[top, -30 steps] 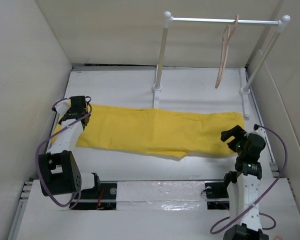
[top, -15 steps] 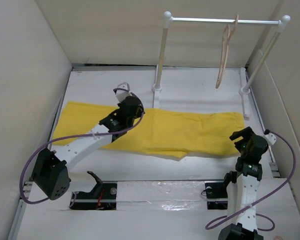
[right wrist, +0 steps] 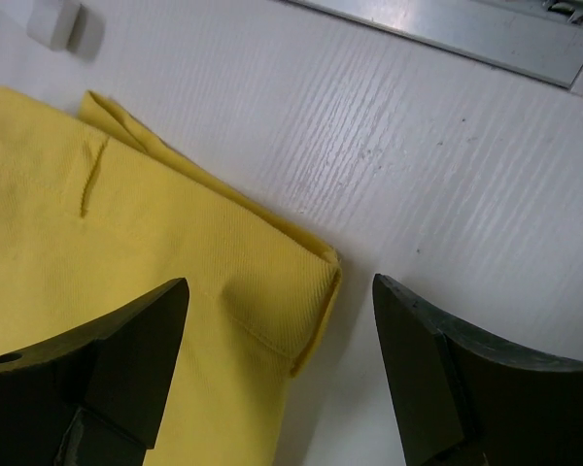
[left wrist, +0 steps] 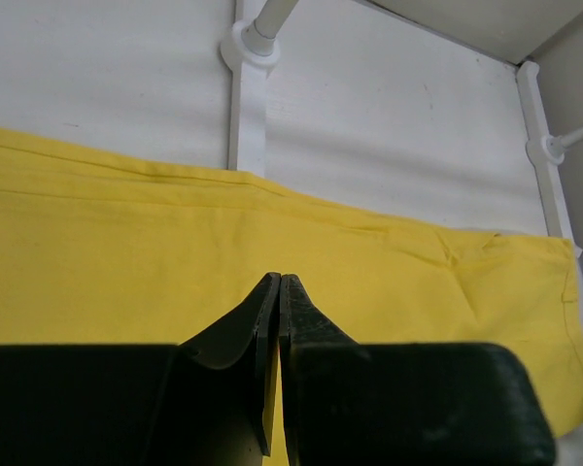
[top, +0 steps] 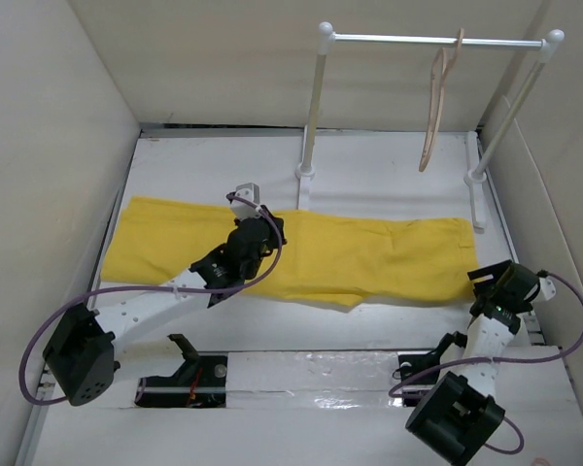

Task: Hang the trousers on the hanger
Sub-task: Fold the trousers at the center of the board.

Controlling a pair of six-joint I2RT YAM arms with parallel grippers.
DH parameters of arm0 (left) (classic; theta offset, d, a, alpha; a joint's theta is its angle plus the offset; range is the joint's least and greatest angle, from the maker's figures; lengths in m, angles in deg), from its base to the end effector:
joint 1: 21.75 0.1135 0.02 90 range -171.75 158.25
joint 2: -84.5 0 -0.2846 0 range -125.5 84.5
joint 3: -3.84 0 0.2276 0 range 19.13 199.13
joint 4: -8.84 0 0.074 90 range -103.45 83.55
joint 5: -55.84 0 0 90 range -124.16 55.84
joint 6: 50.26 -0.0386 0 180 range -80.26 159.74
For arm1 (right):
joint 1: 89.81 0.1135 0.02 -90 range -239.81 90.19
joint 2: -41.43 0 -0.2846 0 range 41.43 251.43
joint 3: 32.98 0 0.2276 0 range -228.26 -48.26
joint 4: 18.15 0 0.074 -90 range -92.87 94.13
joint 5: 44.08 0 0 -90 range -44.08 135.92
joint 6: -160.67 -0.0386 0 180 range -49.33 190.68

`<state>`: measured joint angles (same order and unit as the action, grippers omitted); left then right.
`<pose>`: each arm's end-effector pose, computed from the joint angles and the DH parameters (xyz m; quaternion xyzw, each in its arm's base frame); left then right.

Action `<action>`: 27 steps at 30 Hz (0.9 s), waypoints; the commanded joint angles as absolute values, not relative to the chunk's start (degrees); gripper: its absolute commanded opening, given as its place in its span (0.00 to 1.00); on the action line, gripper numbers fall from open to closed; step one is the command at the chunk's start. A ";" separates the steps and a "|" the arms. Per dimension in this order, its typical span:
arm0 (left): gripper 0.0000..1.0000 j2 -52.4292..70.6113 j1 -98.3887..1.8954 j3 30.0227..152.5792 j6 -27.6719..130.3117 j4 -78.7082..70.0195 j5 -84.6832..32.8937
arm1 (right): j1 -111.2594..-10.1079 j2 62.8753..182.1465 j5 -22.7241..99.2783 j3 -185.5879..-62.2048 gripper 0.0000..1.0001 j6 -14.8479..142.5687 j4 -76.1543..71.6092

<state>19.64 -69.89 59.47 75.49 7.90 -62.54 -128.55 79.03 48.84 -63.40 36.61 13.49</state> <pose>0.1672 -0.1591 0.3156 -0.0761 0.7562 -0.2760 0.5884 0.0830 -0.0691 0.1881 0.5439 0.7192 -0.0406 0.4305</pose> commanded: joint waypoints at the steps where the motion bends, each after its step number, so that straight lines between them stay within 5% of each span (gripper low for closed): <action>1: 0.01 20.42 -69.82 57.98 72.79 12.53 -63.95 | -130.94 81.67 46.36 -63.73 0.81 36.13 6.72; 12: 0.00 23.23 -69.82 50.25 69.27 19.39 -62.81 | -131.47 97.86 34.24 -66.90 0.72 35.70 -3.55; 16: 0.00 22.19 -69.82 50.59 69.01 19.22 -61.93 | -131.47 97.50 32.74 -64.96 0.26 34.73 -7.87; 19: 0.00 19.99 -69.82 52.18 69.44 16.85 -62.63 | -131.47 96.89 28.71 -65.22 0.00 35.69 -9.98; 22: 0.00 18.23 -67.72 52.27 70.94 16.66 -57.74 | -128.76 91.46 22.98 -66.89 0.00 35.87 -10.34; 27: 0.00 17.17 -67.19 50.77 72.79 18.34 -55.16 | -97.86 77.92 38.51 -71.20 0.00 35.52 -4.20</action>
